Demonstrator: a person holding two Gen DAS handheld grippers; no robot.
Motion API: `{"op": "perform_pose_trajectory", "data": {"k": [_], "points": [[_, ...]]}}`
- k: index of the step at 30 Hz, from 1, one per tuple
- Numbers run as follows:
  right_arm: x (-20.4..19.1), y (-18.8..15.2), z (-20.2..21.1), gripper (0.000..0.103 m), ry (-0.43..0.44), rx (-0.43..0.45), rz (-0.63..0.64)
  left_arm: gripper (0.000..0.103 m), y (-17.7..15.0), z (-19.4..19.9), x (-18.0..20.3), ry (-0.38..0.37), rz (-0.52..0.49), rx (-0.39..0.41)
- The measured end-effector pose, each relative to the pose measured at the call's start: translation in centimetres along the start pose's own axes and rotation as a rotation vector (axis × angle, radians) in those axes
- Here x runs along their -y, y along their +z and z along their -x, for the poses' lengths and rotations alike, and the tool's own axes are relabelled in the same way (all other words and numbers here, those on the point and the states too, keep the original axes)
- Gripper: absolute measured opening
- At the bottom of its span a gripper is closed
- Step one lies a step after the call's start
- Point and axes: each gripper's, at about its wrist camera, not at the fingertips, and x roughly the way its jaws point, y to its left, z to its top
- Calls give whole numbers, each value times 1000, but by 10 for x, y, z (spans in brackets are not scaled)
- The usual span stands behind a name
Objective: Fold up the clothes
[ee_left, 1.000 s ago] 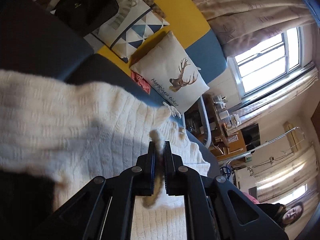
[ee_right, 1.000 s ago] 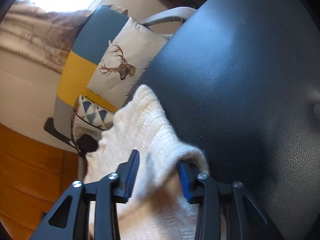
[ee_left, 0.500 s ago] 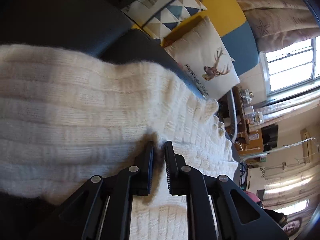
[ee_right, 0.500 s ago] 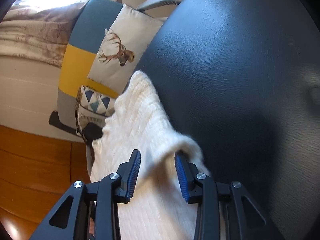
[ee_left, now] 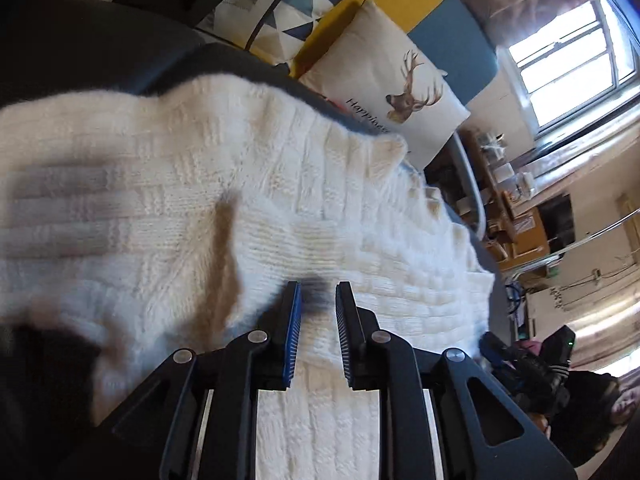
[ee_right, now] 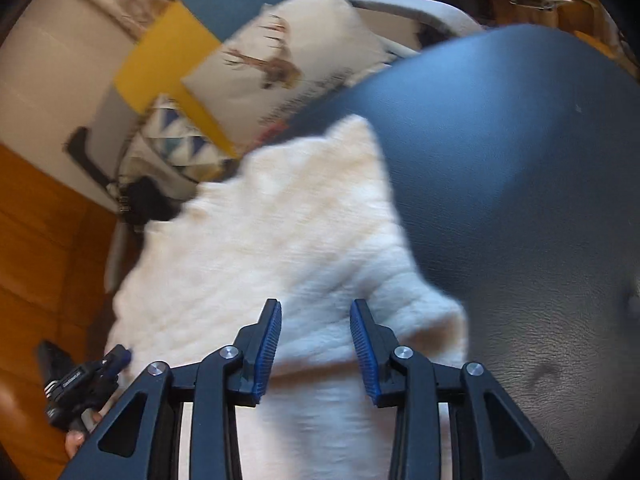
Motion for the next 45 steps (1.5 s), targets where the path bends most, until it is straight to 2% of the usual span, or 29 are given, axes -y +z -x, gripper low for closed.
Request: {"op": "perform_pose_trajectory", "data": {"k": [3,7,10,14,19,22,24,27,29,31,33,38,41,43,45], "points": [[-2,5,4,32,21,-4,2,19,6,5,3,-19,24,13],[-27,26,7,33,51,44,79,21,13,7,26,-65,-35,31],[-40,47,-9,33,9,44,119,22,18,-7,30,-33,-49,2],[-26,65,-34,33,-64,9,70,21,23,-22,23,7,-58,-19],[-18,69,-32,32,-64,7,53,21,31,-18,24,-12,-62,0],[-44,56,-19,35,-27,10,166,21,26,-1,27,-70,-76,26],[-72,40,-16,35,-15,-10,327,21,17,8,29,-105,-103,22],[-111,8,-25,35,-22,-70,558,21,1,3,36,-35,-197,-2],[-128,-5,-35,35,-46,-92,645,22,-8,-1,38,16,-249,-15],[-133,-10,-48,35,-115,-102,679,21,-8,-7,34,64,-258,-18],[-135,-12,-60,35,-176,-111,691,21,-3,-7,32,59,-242,-12],[-139,-4,-60,35,-182,-111,665,21,7,-3,31,41,-223,1],[-156,-6,-56,35,-135,-101,698,22,4,3,40,5,-257,12],[-167,-8,-59,35,-116,-104,722,22,2,-4,47,32,-287,-7],[-172,-7,-72,35,-145,-125,747,22,2,-17,47,86,-300,-39]]}}
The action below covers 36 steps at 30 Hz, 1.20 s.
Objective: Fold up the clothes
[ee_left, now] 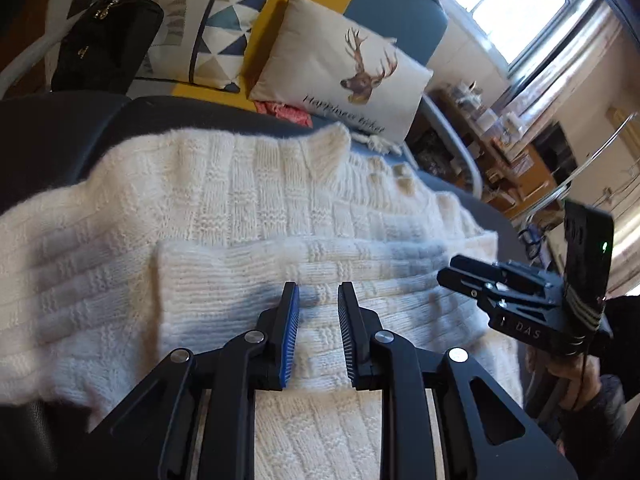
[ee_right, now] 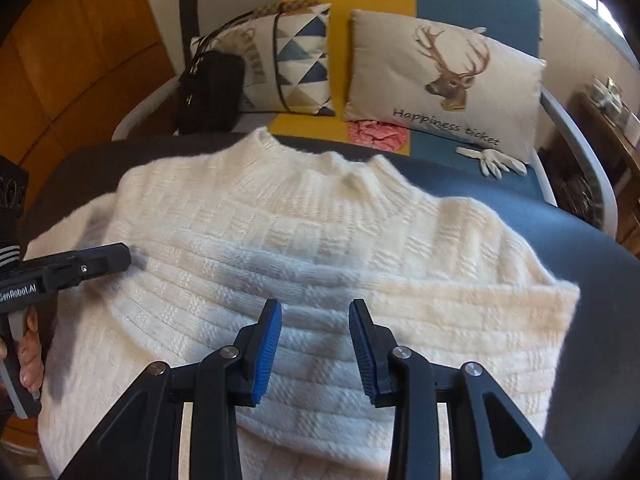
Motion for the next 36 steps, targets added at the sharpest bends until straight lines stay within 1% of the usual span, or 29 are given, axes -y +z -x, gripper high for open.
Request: {"op": "perform_pose_trajectory", "data": {"k": [2,4,7,9,10,11,13,16,20,24,26,27,29,30,34,36], "points": [[1,5,-13,35,-21,-25,-7,22,3,-6,0,15,2,0],[5,10,-19,37,-23,-24,-32,22,8,-8,-2,25,11,8],[7,10,-14,40,-13,-12,-55,22,12,-6,-4,34,26,22],[8,6,-8,42,-9,5,-66,34,7,3,-3,39,25,43],[8,2,-2,44,-10,19,-69,44,4,7,-2,39,21,51],[11,-6,3,48,-13,27,-81,44,0,12,-2,38,12,57],[18,-22,14,52,-20,38,-112,45,-10,21,-2,41,8,66],[29,-54,25,53,-31,39,-183,46,-28,29,-2,41,7,65],[34,-85,29,54,-69,43,-223,46,-38,24,-2,82,-22,66],[33,-87,25,55,-86,55,-216,46,-26,18,-2,117,-25,60],[28,-84,28,55,-94,53,-216,46,-22,27,-3,99,0,77],[25,-84,31,55,-84,59,-216,46,-21,34,-3,84,16,89],[17,-86,36,55,-53,68,-212,46,-26,46,-5,58,35,111],[12,-87,37,55,-51,72,-197,46,-31,51,-7,57,34,117],[2,-94,29,56,-74,62,-157,45,-41,35,-20,86,45,50],[0,-96,23,58,-87,58,-147,46,-41,35,-25,64,72,66]]}}
